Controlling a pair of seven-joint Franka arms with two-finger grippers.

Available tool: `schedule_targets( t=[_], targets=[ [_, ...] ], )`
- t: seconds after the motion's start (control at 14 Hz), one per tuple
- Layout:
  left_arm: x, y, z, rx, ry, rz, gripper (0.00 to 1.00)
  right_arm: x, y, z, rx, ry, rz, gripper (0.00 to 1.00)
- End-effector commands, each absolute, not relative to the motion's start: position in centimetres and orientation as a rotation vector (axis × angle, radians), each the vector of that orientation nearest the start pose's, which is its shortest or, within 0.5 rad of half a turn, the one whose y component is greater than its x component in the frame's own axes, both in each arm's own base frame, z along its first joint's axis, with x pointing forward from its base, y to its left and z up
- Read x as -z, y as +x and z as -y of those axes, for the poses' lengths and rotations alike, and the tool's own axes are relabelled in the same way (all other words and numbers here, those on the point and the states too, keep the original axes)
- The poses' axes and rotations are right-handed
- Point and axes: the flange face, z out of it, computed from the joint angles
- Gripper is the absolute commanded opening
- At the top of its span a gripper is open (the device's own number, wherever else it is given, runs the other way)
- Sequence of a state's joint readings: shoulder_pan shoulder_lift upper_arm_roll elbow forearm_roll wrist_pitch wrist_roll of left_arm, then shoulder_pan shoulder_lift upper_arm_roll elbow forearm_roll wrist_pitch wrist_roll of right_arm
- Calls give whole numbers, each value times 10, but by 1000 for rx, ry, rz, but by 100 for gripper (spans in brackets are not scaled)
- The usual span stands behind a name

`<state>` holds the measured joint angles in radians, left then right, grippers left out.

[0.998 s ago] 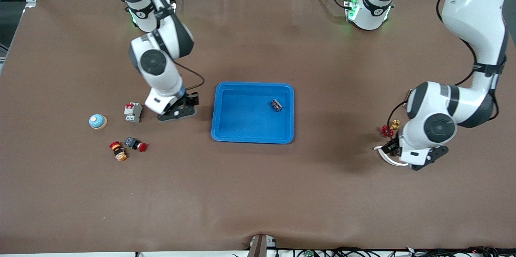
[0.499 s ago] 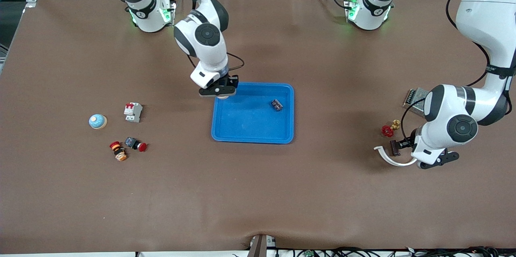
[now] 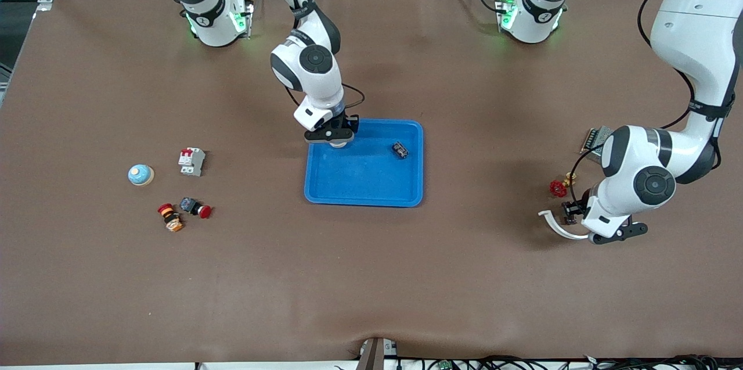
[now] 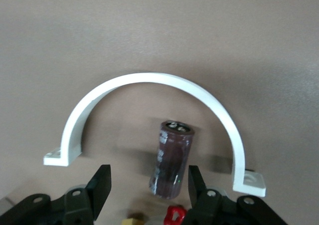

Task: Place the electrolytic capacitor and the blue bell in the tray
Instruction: 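Move the right gripper's bell over the tray while the left gripper descends, then open the right gripper over the tray while the left gripper grasps a capacitor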

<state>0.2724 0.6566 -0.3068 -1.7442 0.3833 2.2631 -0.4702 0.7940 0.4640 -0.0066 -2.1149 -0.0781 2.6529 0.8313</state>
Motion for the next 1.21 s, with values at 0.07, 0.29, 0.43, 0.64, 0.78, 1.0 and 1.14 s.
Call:
schedule_targets(
  t=[0.07, 0.29, 0.43, 0.64, 0.78, 1.0, 1.14],
  targets=[
    [-188, 653, -3, -70, -3033, 311, 68, -189, 417, -425, 147, -3111, 11, 43],
    [-183, 651, 0, -56, -3043, 302, 51, -183, 414, -429, 151, -3106, -2, 45],
    [-184, 649, 1, -59, -3045, 260, 18, -184, 415, -430, 153, -3105, -2, 59],
    [-188, 649, -1, -63, -3044, 220, 0, -184, 415, -430, 152, -3106, -2, 100],
    [-202, 651, 0, -35, -3038, 228, 0, -188, 417, -432, 153, -3107, 4, 100],
    [-225, 652, 10, -43, -3028, 233, 0, -218, 424, -426, 144, -3126, 16, 100],
    [-243, 651, 26, -48, -3025, 273, 0, -245, 428, -416, 113, -3163, 81, 100]
  ],
)
